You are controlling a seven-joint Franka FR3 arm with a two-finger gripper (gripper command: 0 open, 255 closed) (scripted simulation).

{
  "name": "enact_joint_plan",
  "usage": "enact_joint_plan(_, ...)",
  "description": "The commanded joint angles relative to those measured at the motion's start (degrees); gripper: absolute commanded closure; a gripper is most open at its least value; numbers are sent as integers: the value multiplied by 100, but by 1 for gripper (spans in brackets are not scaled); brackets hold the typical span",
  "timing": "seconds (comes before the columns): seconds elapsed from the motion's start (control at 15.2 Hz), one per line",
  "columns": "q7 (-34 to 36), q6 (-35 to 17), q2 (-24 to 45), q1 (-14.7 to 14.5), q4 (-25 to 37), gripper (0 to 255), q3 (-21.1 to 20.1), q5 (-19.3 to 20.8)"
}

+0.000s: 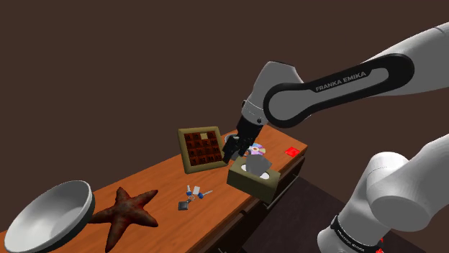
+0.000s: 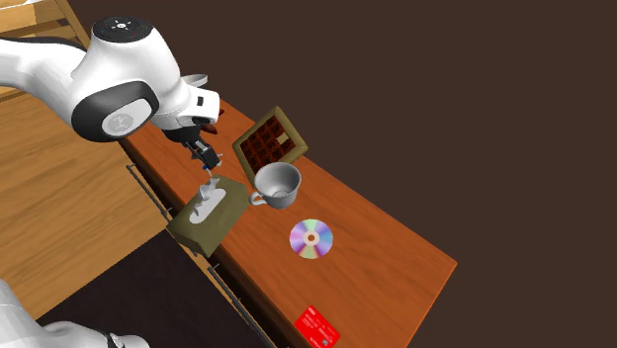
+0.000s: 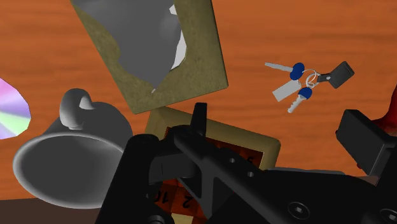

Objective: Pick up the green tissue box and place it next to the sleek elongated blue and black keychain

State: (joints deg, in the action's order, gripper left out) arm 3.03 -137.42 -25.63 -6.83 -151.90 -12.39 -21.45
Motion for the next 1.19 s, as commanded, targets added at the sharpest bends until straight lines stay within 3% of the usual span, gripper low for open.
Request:
enact_joint_plan(0.0, 1, -4, 1, -1, -2, 0, -2, -1)
enact_joint_plan(0.13, 0, -3, 1, -1, -1, 0, -1, -1)
enact_joint_plan(0.2, 0, -3, 1, -1, -1, 255, -1, -1)
enact_joint_plan(0.79, 0, -3, 1, -1, -1, 255, -1, -1)
enact_joint_plan(0.86, 0, -3, 1, -1, -1, 0, -1, -1)
enact_joint_plan(1.12, -1545, -94, -896, -211, -850, 0, 1163, -839)
